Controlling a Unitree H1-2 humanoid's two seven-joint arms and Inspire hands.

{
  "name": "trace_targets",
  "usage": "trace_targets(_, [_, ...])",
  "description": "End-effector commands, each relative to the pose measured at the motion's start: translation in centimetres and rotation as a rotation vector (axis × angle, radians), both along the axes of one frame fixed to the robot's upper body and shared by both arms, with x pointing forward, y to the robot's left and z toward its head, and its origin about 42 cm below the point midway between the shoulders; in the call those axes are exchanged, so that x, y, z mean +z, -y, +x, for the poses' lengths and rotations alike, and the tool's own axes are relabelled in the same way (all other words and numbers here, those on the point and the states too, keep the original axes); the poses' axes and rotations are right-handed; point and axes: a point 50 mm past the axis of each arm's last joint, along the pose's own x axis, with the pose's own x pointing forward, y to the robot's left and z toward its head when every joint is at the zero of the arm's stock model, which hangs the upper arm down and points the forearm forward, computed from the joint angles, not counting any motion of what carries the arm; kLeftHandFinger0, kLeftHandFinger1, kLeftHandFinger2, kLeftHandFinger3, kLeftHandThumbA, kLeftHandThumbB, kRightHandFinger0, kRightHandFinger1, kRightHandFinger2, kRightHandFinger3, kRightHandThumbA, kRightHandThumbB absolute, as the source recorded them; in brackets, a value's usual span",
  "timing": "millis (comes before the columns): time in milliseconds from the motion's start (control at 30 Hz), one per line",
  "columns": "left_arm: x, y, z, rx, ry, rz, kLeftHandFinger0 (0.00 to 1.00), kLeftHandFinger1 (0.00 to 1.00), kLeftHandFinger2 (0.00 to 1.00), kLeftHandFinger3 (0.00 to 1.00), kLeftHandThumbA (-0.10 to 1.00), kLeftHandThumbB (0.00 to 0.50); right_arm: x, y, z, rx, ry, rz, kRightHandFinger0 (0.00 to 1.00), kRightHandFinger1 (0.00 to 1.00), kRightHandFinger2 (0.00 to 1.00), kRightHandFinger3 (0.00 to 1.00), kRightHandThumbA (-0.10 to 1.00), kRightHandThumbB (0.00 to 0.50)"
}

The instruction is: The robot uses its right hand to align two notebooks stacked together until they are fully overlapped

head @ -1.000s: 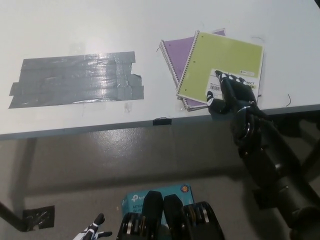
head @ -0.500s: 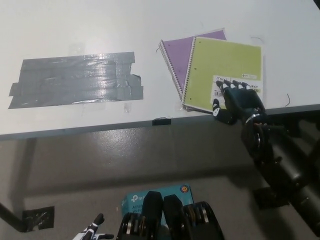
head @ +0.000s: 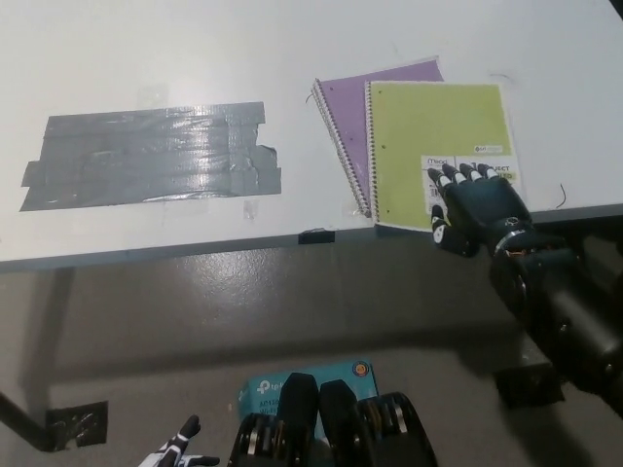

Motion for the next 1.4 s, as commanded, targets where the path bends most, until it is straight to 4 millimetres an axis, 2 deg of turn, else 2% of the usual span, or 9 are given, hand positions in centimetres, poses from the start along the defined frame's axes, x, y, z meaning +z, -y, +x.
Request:
trace_targets(0, [0.9,-0.6,0.0,-0.020,0.041,0.015,0.63,0.69,0.74,1.00,1.00,0.469,-3.7,3.2,-0.9,0.005,-0.212,-0.132,1.00,1.00,1.00,1.00,1.00,0.455])
trace_targets(100, [0.9,-0.7,-0.1,-0.020,0.039,0.021,0.64,0.69,0.75,1.00,1.00,0.496,-2.6,3.1,-0.2,0.011,-0.195,-0.131,1.00,1.00,1.00,1.00,1.00,0.453])
trace_targets(267, [0.8,-0.5,-0.3,-0.015,0.029,0.026,0.63,0.67,0.74,1.00,1.00,0.470,-0.5,2.8,1.8,-0.001,-0.146,-0.109,1.00,1.00,1.00,1.00,1.00,0.500])
trace_targets(433, [0.7,-0.5,-0.2,-0.016,0.033,0.017,0.64,0.69,0.74,1.00,1.00,0.452,2.9,1.8,4.1,-0.041,-0.095,-0.048,1.00,1.00,1.00,1.00,1.00,0.488])
trace_targets(600, [1.0,-0.5,-0.1,-0.017,0.036,0.020,0.66,0.69,0.74,1.00,1.00,0.457,4.5,0.6,4.8,-0.029,-0.077,-0.008,1.00,1.00,1.00,1.00,1.00,0.496])
trace_targets(933, [0.9,-0.5,0.0,-0.029,0.040,0.028,0.59,0.65,0.74,1.00,1.00,0.492,2.2,-3.1,2.9,0.133,-0.085,-0.046,1.00,1.00,1.00,1.00,1.00,0.500])
trace_targets(1033, [1.1,-0.3,0.1,-0.035,0.043,0.023,0.60,0.67,0.74,1.00,1.00,0.481,1.4,-3.9,2.2,0.192,-0.096,-0.060,1.00,1.00,1.00,1.00,1.00,0.500])
trace_targets(1067, [1.1,-0.3,0.2,-0.032,0.040,0.014,0.63,0.69,0.75,1.00,1.00,0.445,1.2,-4.2,2.1,0.220,-0.095,-0.074,1.00,1.00,1.00,1.00,1.00,0.500])
trace_targets(1367, [1.3,-0.4,0.4,-0.042,0.049,0.025,0.62,0.69,0.74,1.00,1.00,0.468,1.3,-3.0,2.3,0.256,-0.065,-0.163,1.00,1.00,1.00,1.00,1.00,0.499])
